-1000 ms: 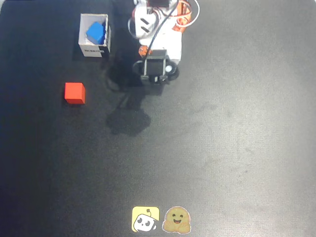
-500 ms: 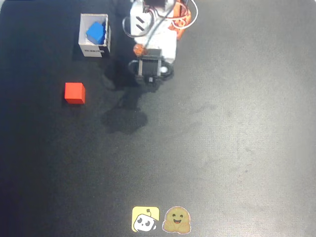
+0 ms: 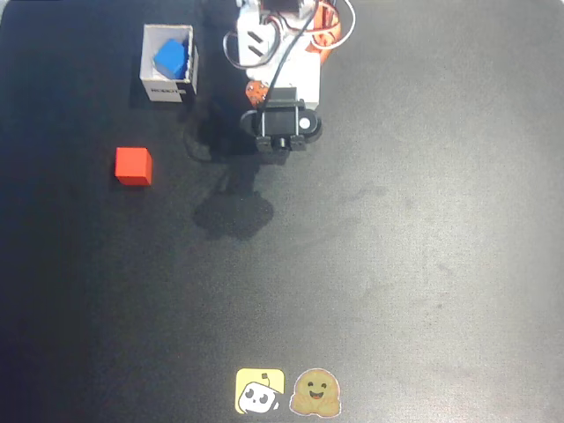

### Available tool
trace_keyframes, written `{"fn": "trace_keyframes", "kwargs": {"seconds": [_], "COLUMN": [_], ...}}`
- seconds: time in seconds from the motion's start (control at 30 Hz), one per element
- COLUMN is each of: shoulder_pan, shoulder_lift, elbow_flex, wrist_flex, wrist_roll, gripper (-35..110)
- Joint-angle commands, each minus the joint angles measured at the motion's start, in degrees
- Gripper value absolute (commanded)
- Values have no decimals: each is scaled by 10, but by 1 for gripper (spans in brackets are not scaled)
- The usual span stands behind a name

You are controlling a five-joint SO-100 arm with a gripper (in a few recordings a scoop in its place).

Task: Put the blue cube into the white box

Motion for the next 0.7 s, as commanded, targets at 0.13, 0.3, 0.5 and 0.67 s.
{"fn": "trace_keyframes", "kwargs": {"seconds": [0.13, 0.3, 0.5, 0.67], "shoulder_pan": [4, 6, 6, 6], "shoulder_lift": [3, 3, 3, 3], "elbow_flex": [-2, -2, -2, -2], "wrist_flex": [1, 1, 1, 1], "wrist_roll": [-3, -3, -3, -3], "gripper": [0, 0, 0, 0]}}
